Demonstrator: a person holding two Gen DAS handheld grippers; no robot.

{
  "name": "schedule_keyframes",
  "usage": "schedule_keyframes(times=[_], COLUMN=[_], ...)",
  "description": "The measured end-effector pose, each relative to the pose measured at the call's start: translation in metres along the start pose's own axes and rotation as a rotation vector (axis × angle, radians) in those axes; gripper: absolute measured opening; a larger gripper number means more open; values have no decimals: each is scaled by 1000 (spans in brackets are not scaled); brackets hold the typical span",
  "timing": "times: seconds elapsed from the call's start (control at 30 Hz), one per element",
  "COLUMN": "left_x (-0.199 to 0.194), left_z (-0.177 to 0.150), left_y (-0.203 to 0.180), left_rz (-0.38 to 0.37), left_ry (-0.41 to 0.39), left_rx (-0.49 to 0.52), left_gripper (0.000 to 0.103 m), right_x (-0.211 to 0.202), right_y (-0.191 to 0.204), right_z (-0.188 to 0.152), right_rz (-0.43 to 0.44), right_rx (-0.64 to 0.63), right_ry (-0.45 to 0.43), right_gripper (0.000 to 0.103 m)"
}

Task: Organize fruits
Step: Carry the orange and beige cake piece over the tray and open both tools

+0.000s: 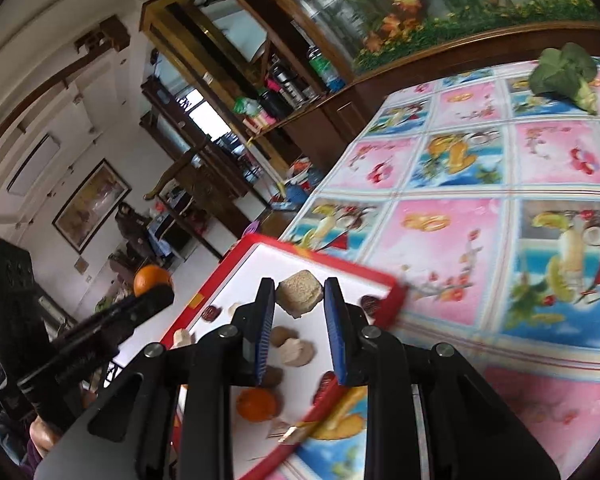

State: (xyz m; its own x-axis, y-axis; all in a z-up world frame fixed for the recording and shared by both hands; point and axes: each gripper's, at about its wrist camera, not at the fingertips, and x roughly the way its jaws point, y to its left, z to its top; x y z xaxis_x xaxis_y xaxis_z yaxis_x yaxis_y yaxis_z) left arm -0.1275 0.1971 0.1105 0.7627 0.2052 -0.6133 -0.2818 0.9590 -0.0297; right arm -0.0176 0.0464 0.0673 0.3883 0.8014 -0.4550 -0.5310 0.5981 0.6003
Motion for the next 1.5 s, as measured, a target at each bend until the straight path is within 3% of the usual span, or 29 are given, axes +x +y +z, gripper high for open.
schedule_keyframes(times=[0.6,1.0,1.2,1.33,1.5], left_x=[-26,-22,-3,8,18], left_z=[-23,-20,-28,-34,-40], left_y=[28,48,72,80,85], left_rz=[87,132,188,168,130], left_ry=[48,28,86,112,137], left_rx=[-40,-67,-78,-79,-75], left_gripper=[33,33,33,33,33], right_x=[22,12,11,18,43], right_y=[26,25,18,28,57], right_z=[-37,-28,-23,-26,-35], right_rz=[56,32,44,118,133], right_rx=[-109,-121,-85,-60,-119], right_ry=[151,98,103,136,177], right_gripper=[27,27,27,27,27])
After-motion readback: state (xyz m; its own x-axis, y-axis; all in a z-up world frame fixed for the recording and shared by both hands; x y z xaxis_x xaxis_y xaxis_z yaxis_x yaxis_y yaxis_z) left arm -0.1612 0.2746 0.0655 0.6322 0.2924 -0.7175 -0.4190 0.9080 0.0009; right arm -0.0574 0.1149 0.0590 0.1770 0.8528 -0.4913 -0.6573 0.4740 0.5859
